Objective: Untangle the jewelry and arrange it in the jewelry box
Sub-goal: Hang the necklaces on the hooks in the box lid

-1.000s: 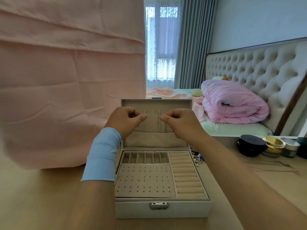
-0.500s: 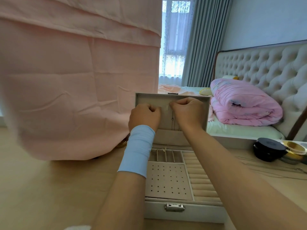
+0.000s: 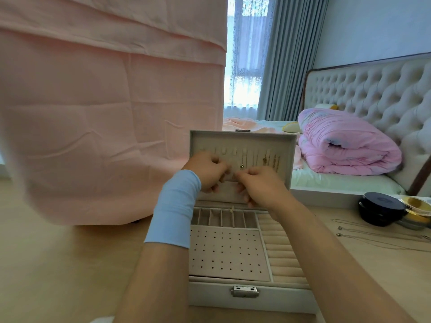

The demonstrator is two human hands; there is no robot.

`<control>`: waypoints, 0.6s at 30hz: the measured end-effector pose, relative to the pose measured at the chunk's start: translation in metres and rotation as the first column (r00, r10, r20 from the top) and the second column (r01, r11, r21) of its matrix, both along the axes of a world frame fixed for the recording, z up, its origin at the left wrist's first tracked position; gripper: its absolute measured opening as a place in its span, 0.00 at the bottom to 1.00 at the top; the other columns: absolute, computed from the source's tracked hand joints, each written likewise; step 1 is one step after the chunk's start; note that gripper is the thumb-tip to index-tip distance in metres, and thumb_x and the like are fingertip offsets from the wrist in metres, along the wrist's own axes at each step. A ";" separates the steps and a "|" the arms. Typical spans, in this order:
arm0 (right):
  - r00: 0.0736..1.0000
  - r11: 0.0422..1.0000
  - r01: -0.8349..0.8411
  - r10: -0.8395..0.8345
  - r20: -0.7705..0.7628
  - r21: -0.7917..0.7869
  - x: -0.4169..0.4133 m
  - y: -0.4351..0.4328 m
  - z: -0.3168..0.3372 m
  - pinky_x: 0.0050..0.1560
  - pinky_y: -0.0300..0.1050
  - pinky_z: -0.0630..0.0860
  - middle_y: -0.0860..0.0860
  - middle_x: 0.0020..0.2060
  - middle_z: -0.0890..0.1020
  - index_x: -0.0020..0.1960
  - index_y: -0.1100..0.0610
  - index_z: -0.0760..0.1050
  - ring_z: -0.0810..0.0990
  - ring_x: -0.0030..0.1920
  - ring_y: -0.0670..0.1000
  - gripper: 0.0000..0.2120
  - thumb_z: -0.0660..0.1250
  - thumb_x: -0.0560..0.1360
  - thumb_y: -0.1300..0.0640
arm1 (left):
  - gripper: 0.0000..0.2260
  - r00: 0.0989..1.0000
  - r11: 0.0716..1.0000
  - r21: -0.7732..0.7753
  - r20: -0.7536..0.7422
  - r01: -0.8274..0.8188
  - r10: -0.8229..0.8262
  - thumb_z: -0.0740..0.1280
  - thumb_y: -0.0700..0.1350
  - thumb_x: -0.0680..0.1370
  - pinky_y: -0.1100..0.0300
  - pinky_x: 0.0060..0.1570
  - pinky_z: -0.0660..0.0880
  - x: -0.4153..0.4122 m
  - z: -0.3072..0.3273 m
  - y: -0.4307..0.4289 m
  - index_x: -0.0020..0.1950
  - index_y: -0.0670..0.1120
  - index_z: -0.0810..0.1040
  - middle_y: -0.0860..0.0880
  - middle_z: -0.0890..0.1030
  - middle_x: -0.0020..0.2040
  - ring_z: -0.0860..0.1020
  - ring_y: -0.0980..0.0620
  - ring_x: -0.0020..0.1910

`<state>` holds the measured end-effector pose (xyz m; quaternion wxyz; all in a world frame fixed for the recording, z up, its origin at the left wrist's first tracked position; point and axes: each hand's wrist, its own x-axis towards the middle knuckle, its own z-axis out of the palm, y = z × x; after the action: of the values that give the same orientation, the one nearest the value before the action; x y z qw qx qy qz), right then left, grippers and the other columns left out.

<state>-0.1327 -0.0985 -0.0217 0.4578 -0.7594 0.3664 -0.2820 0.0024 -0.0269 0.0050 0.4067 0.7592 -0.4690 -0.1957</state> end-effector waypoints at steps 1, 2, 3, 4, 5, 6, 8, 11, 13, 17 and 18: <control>1.000 0.997 -0.030 0.029 0.013 0.068 -0.001 0.001 -0.001 0.31 0.43 0.77 0.53 0.38 0.85 0.49 0.57 0.82 0.79 0.31 0.49 0.13 0.63 0.82 0.50 | 0.10 0.998 0.998 0.032 -0.029 0.055 -0.054 0.62 0.47 0.81 0.63 0.30 0.75 -0.001 0.002 0.003 0.48 0.43 0.80 0.47 0.81 0.38 0.78 0.51 0.30; 0.998 0.990 -0.062 0.058 0.029 0.128 -0.001 0.002 -0.001 0.34 0.44 0.79 0.53 0.41 0.86 0.51 0.57 0.82 0.82 0.35 0.51 0.15 0.61 0.83 0.48 | 0.11 0.994 0.992 0.070 -0.048 0.103 -0.100 0.62 0.48 0.81 0.62 0.33 0.78 -0.001 0.004 0.007 0.51 0.41 0.80 0.47 0.82 0.39 0.80 0.50 0.33; 0.995 0.980 -0.090 0.083 0.047 0.176 -0.002 0.002 -0.002 0.38 0.45 0.81 0.54 0.43 0.87 0.52 0.56 0.83 0.84 0.40 0.53 0.17 0.60 0.83 0.46 | 0.12 0.989 0.982 0.118 -0.056 0.145 -0.140 0.63 0.48 0.81 0.60 0.37 0.80 -0.002 0.005 0.010 0.53 0.41 0.79 0.47 0.83 0.42 0.82 0.50 0.37; 0.993 0.972 -0.113 0.102 0.065 0.208 -0.003 0.002 -0.003 0.43 0.47 0.83 0.54 0.44 0.87 0.52 0.56 0.83 0.85 0.45 0.54 0.19 0.59 0.83 0.45 | 0.12 0.983 0.969 0.168 -0.060 0.182 -0.175 0.64 0.48 0.81 0.58 0.42 0.81 -0.003 0.006 0.012 0.56 0.41 0.80 0.47 0.85 0.45 0.83 0.49 0.41; 0.990 0.966 -0.131 0.116 0.081 0.224 -0.004 0.001 -0.003 0.48 0.50 0.84 0.55 0.45 0.87 0.52 0.57 0.83 0.86 0.48 0.56 0.19 0.59 0.83 0.45 | 0.11 0.977 0.955 0.206 -0.065 0.213 -0.204 0.64 0.48 0.81 0.57 0.47 0.81 -0.004 0.007 0.014 0.57 0.43 0.80 0.46 0.85 0.48 0.84 0.48 0.45; 0.988 0.964 -0.145 0.126 0.093 0.225 -0.005 0.001 -0.003 0.51 0.52 0.84 0.56 0.46 0.87 0.52 0.57 0.84 0.86 0.50 0.57 0.18 0.61 0.83 0.46 | 0.11 0.971 0.943 0.234 -0.073 0.238 -0.227 0.64 0.47 0.81 0.57 0.51 0.80 -0.005 0.008 0.016 0.58 0.44 0.80 0.46 0.85 0.50 0.84 0.49 0.49; 0.983 0.966 -0.164 0.144 0.112 0.201 -0.007 0.001 -0.002 0.56 0.54 0.83 0.56 0.45 0.87 0.52 0.57 0.84 0.86 0.50 0.56 0.14 0.64 0.82 0.50 | 0.11 0.964 0.922 0.284 -0.045 0.264 -0.262 0.64 0.48 0.81 0.57 0.56 0.78 -0.006 0.011 0.019 0.61 0.47 0.80 0.48 0.84 0.54 0.82 0.51 0.53; 0.984 0.978 -0.143 0.124 0.125 0.155 -0.010 0.000 0.001 0.56 0.54 0.83 0.52 0.43 0.88 0.51 0.57 0.84 0.87 0.47 0.52 0.09 0.66 0.81 0.55 | 0.12 0.960 0.908 0.356 0.088 0.220 -0.267 0.64 0.51 0.80 0.57 0.58 0.77 -0.003 0.014 0.023 0.61 0.50 0.81 0.53 0.84 0.55 0.81 0.55 0.54; 0.990 0.990 -0.098 0.087 0.108 0.102 -0.014 -0.001 0.005 0.54 0.52 0.83 0.50 0.41 0.87 0.49 0.57 0.85 0.86 0.44 0.50 0.09 0.67 0.80 0.55 | 0.12 0.967 0.927 0.332 0.119 0.175 -0.225 0.65 0.51 0.80 0.58 0.54 0.77 -0.002 0.014 0.024 0.61 0.51 0.80 0.55 0.83 0.54 0.81 0.56 0.52; 0.995 0.996 -0.068 0.072 0.063 -0.056 -0.021 0.000 0.013 0.48 0.45 0.78 0.48 0.42 0.86 0.44 0.56 0.86 0.83 0.46 0.48 0.11 0.67 0.79 0.54 | 0.13 0.983 0.969 0.190 0.058 0.160 -0.174 0.67 0.51 0.79 0.63 0.42 0.75 -0.009 0.007 0.018 0.63 0.53 0.78 0.55 0.83 0.51 0.82 0.58 0.48; 0.995 0.994 -0.067 0.073 0.061 -0.091 -0.022 0.000 0.014 0.49 0.45 0.77 0.48 0.42 0.86 0.44 0.55 0.86 0.82 0.47 0.48 0.11 0.67 0.79 0.54 | 0.12 0.982 0.971 0.160 0.028 0.178 -0.184 0.66 0.51 0.79 0.63 0.41 0.74 -0.013 0.005 0.015 0.61 0.53 0.78 0.56 0.84 0.50 0.82 0.58 0.47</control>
<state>-0.1550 -0.0984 -0.0075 0.4449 -0.7819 0.3117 -0.3058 -0.0104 -0.0118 0.0096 0.3160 0.7470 -0.5278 -0.2522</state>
